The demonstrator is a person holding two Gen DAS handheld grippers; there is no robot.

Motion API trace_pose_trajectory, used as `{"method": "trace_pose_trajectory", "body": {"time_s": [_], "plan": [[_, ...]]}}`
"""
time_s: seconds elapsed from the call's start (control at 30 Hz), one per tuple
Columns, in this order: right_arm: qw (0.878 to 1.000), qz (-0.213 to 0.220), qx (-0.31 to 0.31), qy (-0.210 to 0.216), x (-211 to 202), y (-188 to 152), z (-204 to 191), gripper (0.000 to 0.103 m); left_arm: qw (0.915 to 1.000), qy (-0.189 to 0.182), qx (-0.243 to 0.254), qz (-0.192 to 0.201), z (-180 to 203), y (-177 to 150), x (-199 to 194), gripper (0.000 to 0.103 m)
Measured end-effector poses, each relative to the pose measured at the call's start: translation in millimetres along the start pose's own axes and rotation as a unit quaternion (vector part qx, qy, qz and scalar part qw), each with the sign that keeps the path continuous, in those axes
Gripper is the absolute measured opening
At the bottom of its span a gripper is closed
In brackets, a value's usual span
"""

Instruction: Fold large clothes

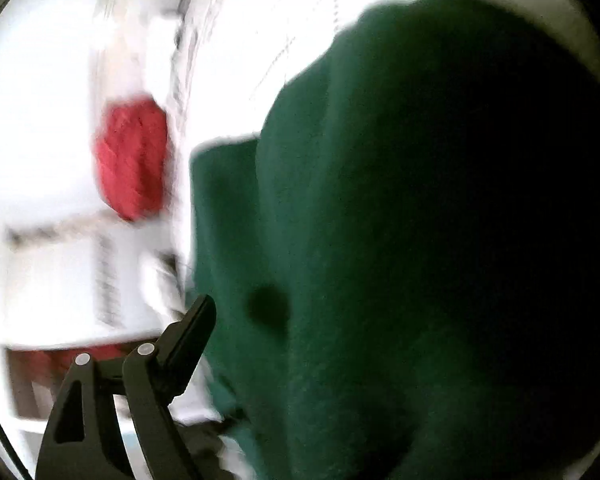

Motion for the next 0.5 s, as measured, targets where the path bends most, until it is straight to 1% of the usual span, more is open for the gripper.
{"method": "trace_pose_trajectory", "body": {"time_s": [0.03, 0.07, 0.1, 0.13, 0.17, 0.23, 0.37, 0.5], "plan": [[1.0, -0.002, -0.008, 0.009, 3.5, 0.8, -7.9, 0.084, 1.0, -0.001, -0.001, 0.001, -0.9, -0.7, -0.4, 0.103], [1.0, -0.008, -0.02, 0.007, 6.6, 0.2, -15.5, 0.059, 1.0, 0.0, -0.002, 0.004, -3.3, -3.9, -1.9, 0.103], [1.0, -0.004, -0.023, -0.002, 7.7, -0.4, -21.9, 0.024, 1.0, 0.0, -0.003, 0.004, -5.2, -1.9, -3.1, 0.103], [1.0, 0.003, -0.005, -0.002, 6.6, -0.4, -21.7, 0.025, 1.0, -0.001, -0.001, 0.001, -8.7, -0.2, -4.3, 0.103], [1.0, 0.014, 0.009, 0.008, 3.6, 0.3, -23.1, 0.024, 1.0, -0.003, 0.0, 0.0, -8.0, -1.1, -5.5, 0.103], [0.999, 0.041, 0.021, 0.003, -5.9, 0.0, -36.3, 0.023, 0.9999, -0.011, 0.004, -0.003, -2.1, 1.2, -5.9, 0.103], [0.997, 0.072, -0.009, -0.002, -23.1, -6.3, -78.2, 0.022, 0.9995, -0.027, 0.017, 0.007, 16.3, 12.0, -5.9, 0.103], [0.995, 0.09, -0.051, -0.017, -29.7, -5.4, -125.5, 0.022, 0.9981, -0.042, 0.039, 0.021, 36.9, 21.1, -6.8, 0.103]]}}
Point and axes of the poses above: each gripper's, at about its wrist camera, not at the fingertips, and x roughly the way its jaws point, z to its right, y to its top, the point moved 6 cm from there along x, roughly the way its jaws point, and after that the axes turned 4 degrees about -z, right-handed, at the moved point
